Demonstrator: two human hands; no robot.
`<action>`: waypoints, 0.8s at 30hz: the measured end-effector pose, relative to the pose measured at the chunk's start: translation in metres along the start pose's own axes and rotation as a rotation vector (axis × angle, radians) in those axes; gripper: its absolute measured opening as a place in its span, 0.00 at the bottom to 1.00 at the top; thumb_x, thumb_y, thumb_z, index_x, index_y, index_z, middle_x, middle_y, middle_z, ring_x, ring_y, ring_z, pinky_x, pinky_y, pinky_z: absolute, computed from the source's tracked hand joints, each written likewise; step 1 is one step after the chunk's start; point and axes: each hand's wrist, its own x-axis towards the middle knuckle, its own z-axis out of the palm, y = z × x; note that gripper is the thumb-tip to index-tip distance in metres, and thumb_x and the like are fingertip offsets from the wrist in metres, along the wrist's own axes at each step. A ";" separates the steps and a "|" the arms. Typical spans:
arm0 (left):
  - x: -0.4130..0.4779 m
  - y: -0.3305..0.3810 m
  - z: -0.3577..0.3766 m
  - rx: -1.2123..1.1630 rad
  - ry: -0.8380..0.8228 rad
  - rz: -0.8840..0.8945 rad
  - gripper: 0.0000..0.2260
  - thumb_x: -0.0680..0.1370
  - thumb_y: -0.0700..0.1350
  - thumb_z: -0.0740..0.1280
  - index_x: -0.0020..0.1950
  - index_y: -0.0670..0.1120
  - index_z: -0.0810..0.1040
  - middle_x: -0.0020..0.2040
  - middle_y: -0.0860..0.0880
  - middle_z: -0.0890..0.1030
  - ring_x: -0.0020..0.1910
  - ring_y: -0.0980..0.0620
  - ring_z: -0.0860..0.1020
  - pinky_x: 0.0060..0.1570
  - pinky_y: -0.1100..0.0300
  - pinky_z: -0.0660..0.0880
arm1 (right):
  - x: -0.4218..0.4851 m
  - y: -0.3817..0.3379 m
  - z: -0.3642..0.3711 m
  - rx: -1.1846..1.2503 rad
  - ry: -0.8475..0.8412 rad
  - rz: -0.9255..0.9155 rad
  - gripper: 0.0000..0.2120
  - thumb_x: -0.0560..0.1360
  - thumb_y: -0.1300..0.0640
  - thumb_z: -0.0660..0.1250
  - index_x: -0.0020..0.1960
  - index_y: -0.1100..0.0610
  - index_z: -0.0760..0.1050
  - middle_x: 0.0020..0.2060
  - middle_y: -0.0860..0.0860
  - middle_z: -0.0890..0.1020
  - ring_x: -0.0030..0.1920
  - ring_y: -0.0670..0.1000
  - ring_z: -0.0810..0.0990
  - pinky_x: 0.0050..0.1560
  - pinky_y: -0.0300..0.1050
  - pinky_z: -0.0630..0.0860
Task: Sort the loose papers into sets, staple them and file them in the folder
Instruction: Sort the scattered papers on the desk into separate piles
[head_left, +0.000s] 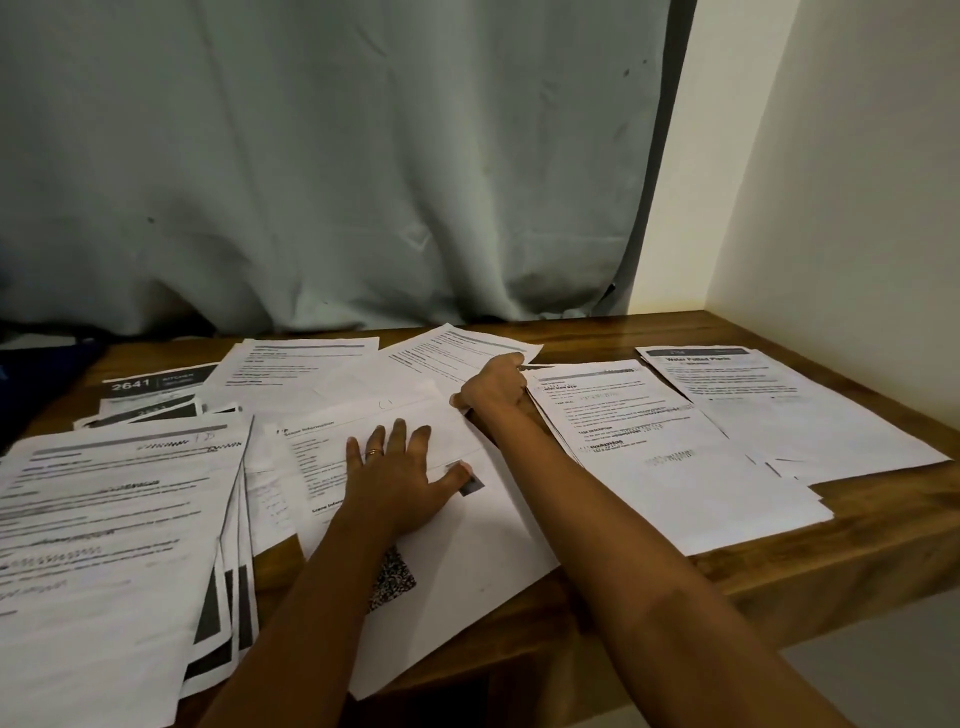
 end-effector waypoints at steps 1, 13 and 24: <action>0.000 0.000 0.000 0.000 -0.001 0.002 0.34 0.77 0.69 0.48 0.78 0.53 0.50 0.79 0.46 0.48 0.78 0.44 0.46 0.73 0.42 0.40 | 0.001 0.001 0.000 0.045 0.031 -0.008 0.42 0.70 0.42 0.72 0.72 0.62 0.56 0.66 0.58 0.70 0.63 0.56 0.73 0.60 0.42 0.72; -0.007 -0.001 -0.005 -0.047 0.087 -0.068 0.39 0.72 0.74 0.49 0.78 0.55 0.46 0.79 0.43 0.42 0.77 0.39 0.42 0.66 0.31 0.36 | 0.006 0.012 -0.018 0.441 -0.044 0.033 0.08 0.75 0.62 0.69 0.54 0.62 0.77 0.57 0.57 0.81 0.53 0.58 0.80 0.49 0.47 0.79; -0.019 -0.006 -0.014 -0.227 0.162 -0.296 0.48 0.66 0.78 0.55 0.78 0.55 0.43 0.77 0.43 0.36 0.75 0.33 0.37 0.64 0.28 0.36 | 0.005 0.027 -0.080 0.027 -0.402 -0.090 0.05 0.77 0.65 0.64 0.48 0.68 0.75 0.47 0.62 0.78 0.43 0.56 0.78 0.46 0.45 0.77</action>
